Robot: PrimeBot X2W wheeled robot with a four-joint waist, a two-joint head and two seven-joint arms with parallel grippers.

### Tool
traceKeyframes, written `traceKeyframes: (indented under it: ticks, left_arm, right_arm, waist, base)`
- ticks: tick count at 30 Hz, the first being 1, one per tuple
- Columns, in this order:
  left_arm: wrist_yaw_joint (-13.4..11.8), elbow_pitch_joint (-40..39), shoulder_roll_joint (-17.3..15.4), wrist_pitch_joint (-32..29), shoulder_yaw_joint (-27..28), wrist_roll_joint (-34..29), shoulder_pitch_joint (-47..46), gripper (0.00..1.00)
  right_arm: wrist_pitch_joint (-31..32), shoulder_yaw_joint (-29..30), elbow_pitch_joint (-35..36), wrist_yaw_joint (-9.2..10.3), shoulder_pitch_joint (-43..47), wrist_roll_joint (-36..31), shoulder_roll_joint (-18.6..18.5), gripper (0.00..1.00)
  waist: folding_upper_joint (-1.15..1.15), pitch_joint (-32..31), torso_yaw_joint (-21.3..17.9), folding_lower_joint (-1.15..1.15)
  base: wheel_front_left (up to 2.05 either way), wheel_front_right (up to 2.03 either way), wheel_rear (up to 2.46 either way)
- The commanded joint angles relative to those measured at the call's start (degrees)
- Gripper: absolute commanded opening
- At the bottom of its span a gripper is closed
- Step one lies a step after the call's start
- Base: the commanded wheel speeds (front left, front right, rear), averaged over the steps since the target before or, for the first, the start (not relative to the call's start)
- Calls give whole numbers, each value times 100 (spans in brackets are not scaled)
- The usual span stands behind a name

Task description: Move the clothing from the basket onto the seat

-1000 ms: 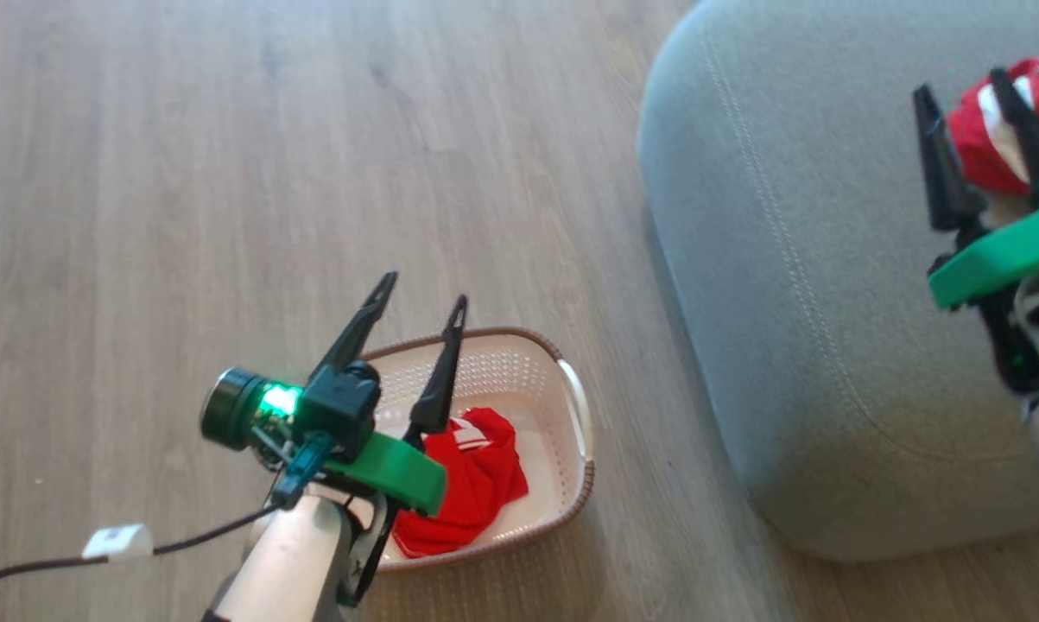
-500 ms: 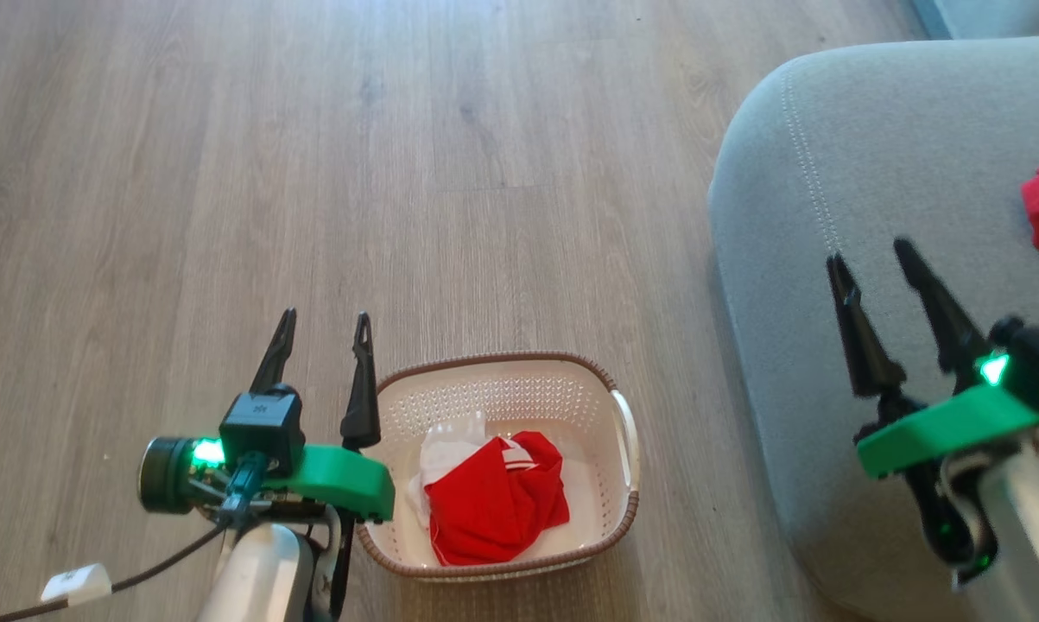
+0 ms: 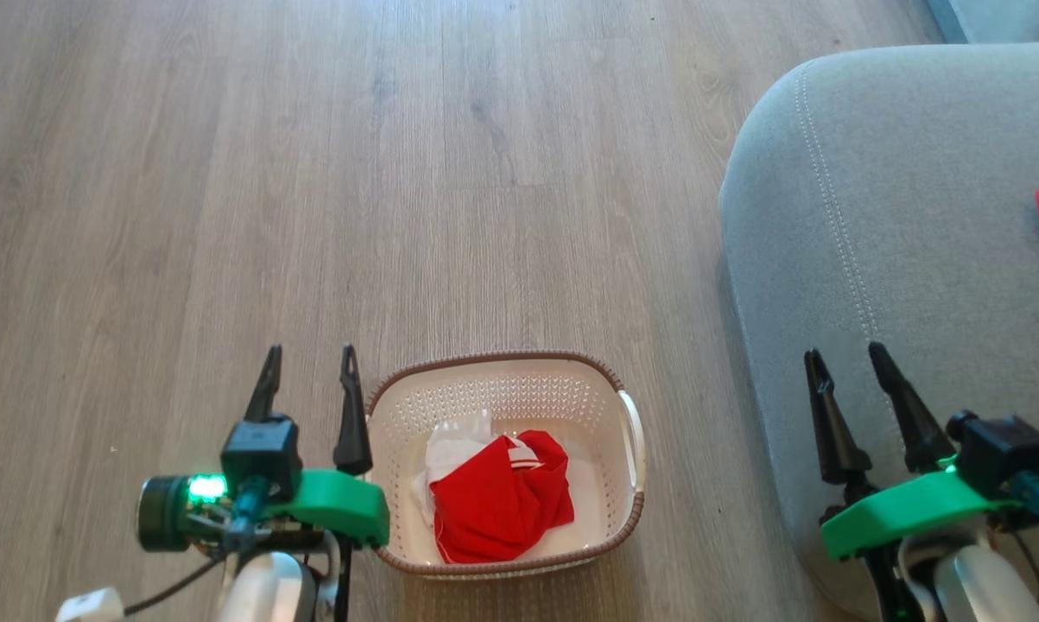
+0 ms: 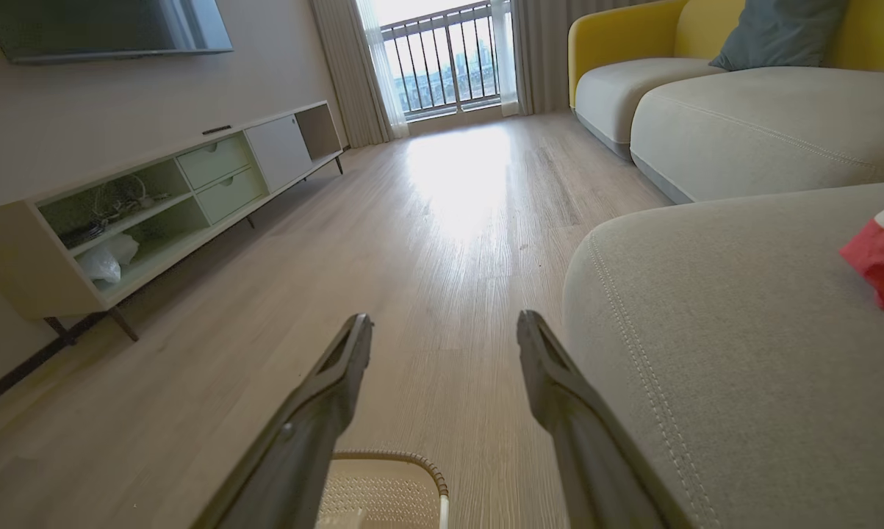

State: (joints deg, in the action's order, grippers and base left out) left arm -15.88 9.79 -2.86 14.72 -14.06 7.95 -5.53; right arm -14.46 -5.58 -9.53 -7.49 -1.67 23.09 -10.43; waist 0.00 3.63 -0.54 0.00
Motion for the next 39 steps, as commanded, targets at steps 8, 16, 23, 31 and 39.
traceKeyframes:
  ticks: [8,16,23,31,39]
  left_arm:
    - [-54,11,-2,28,29,-102,-74,100]
    - [-20,76,-2,28,-18,-92,-89,100]
    - [6,80,-2,28,-19,-113,-114,100]
    - [5,90,-2,28,-42,-103,-119,100]
    - [80,151,-2,28,-109,-150,-196,100]
  right_arm:
    - [-53,45,-50,0,44,-297,85,100]
    - [-53,96,-69,0,26,-314,123,100]
    - [-53,98,-136,0,13,-297,102,100]
    - [-53,137,-122,0,0,-282,96,100]
    - [-53,185,-113,0,-117,-434,60,100]
  waist:
    - [0,41,2,0]
    - [0,71,7,0]
    - [0,59,21,0]
    - [0,58,31,0]
    - [0,233,-27,0]
  base:
    - [0,0,0]
    - [0,0,0]
    - [0,0,0]
    - [0,0,0]
    - [0,0,0]
